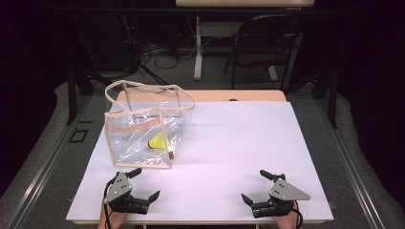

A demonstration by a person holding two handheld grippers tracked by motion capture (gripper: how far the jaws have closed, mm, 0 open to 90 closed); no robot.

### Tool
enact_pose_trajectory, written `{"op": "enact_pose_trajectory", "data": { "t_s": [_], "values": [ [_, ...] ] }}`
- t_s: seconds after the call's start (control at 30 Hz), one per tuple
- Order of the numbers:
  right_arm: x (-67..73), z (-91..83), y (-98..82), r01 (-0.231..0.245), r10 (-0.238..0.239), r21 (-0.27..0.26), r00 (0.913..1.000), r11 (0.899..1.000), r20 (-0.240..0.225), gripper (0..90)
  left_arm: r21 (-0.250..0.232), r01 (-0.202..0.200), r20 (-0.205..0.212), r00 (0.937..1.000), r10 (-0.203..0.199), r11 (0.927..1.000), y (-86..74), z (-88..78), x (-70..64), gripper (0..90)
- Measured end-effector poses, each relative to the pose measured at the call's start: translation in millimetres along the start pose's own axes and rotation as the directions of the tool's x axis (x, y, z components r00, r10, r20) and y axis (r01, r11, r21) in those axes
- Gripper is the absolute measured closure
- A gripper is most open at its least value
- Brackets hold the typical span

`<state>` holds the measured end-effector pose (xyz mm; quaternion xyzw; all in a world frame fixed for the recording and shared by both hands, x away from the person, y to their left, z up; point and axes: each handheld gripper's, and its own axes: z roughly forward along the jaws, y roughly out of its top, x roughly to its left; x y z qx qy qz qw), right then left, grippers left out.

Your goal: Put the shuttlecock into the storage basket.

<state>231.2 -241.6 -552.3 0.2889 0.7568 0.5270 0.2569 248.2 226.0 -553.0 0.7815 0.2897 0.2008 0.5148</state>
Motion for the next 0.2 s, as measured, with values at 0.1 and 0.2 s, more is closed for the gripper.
{"op": "enact_pose_trajectory", "data": {
  "t_s": [0.1, 0.2],
  "values": [
    [-0.6, 0.3, -0.5, 0.000, 0.000, 0.004, 1.0000, 1.000, -0.002, 0.4, 0.009, 0.000, 0.010, 1.0000, 0.000, 1.0000, -0.2, 0.7, 0.3, 0.0],
    [-1.8, 0.6, -1.3, -0.002, 0.002, 0.009, 1.0000, 1.000, -0.002, 0.4, 0.016, -0.001, 0.021, 0.9998, 0.000, 0.9999, -0.2, 1.2, 0.9, 0.0]
  ]
}}
